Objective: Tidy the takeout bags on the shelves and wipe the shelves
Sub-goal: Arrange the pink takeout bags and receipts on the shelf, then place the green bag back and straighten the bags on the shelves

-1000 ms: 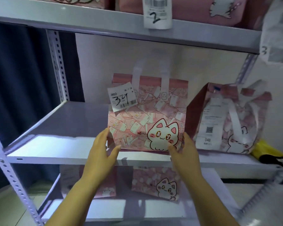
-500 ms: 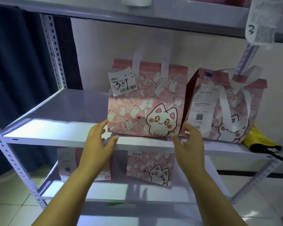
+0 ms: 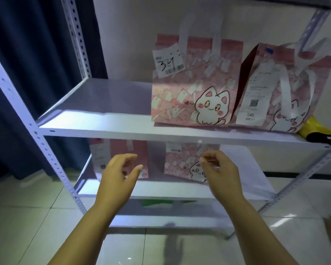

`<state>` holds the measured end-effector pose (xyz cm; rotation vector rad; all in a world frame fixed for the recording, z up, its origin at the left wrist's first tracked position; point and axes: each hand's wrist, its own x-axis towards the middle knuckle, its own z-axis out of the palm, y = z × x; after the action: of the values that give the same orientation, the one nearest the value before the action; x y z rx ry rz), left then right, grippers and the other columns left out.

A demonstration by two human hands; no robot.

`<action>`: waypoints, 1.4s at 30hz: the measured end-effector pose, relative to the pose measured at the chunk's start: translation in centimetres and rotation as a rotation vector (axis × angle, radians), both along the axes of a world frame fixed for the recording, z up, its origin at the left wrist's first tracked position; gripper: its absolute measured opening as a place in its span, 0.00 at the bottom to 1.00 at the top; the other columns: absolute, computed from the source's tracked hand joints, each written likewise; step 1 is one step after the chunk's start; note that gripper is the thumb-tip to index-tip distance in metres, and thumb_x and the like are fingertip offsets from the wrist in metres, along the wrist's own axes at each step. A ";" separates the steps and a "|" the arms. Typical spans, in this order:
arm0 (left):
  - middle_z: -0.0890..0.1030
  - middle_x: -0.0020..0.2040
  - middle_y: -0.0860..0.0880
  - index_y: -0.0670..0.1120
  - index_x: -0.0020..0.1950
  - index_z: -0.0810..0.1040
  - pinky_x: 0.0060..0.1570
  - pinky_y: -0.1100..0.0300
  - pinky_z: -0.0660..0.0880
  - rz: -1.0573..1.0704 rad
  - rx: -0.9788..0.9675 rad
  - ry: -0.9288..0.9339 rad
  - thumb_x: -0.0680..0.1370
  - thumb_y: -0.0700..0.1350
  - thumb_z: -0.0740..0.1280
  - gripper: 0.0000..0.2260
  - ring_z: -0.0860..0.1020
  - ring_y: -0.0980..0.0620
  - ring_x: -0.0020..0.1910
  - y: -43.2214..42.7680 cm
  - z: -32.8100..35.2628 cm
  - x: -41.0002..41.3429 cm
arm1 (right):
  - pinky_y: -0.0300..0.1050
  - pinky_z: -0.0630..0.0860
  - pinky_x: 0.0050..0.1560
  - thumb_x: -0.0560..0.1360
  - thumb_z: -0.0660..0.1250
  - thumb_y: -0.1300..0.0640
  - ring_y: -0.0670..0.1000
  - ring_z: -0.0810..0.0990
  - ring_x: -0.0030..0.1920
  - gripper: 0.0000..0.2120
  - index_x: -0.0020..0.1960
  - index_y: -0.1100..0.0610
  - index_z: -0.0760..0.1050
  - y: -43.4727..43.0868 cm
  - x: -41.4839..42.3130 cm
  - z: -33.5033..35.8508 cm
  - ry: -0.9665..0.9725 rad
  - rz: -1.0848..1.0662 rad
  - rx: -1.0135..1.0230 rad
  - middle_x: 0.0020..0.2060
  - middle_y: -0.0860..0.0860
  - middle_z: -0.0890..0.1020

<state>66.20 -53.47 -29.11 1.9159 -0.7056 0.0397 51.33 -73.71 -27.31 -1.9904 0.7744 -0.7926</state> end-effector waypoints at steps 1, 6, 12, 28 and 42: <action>0.74 0.49 0.64 0.60 0.52 0.73 0.41 0.70 0.70 0.006 0.011 0.018 0.74 0.47 0.70 0.11 0.76 0.63 0.48 1.0 -0.7 -0.1 | 0.33 0.71 0.44 0.75 0.67 0.54 0.38 0.77 0.45 0.04 0.47 0.46 0.75 0.9 0.0 -0.6 0.019 0.016 0.001 0.44 0.40 0.79; 0.77 0.50 0.56 0.56 0.52 0.75 0.41 0.72 0.70 0.037 0.066 0.138 0.74 0.46 0.69 0.09 0.76 0.63 0.48 5.3 -4.5 -0.2 | 0.30 0.70 0.41 0.74 0.67 0.55 0.35 0.76 0.45 0.06 0.45 0.43 0.75 5.2 0.3 -3.6 0.089 0.081 0.012 0.43 0.41 0.79; 0.77 0.50 0.58 0.56 0.51 0.75 0.42 0.71 0.70 0.068 0.095 0.246 0.74 0.47 0.69 0.08 0.76 0.62 0.48 8.4 -7.9 0.4 | 0.33 0.72 0.43 0.75 0.67 0.54 0.37 0.77 0.45 0.04 0.47 0.46 0.76 7.5 1.1 -6.5 0.192 0.145 0.005 0.44 0.41 0.79; 0.77 0.48 0.60 0.55 0.52 0.76 0.38 0.73 0.69 0.142 0.092 0.348 0.74 0.46 0.69 0.08 0.75 0.68 0.47 4.7 -18.8 -2.8 | 0.32 0.70 0.43 0.75 0.66 0.54 0.39 0.76 0.45 0.02 0.46 0.46 0.75 3.8 -0.2 -17.3 0.410 0.307 -0.023 0.42 0.41 0.78; 0.78 0.49 0.59 0.60 0.45 0.75 0.36 0.78 0.68 0.094 0.033 0.458 0.74 0.47 0.69 0.07 0.74 0.71 0.47 -5.3 -41.7 -2.1 | 0.33 0.71 0.41 0.75 0.66 0.54 0.39 0.77 0.44 0.05 0.43 0.45 0.75 -2.7 0.5 -41.6 0.427 0.183 0.061 0.41 0.41 0.80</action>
<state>64.09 -58.77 -70.83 1.8944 -0.3088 -0.3436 51.79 -76.40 -68.89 -2.1660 0.8283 -0.2340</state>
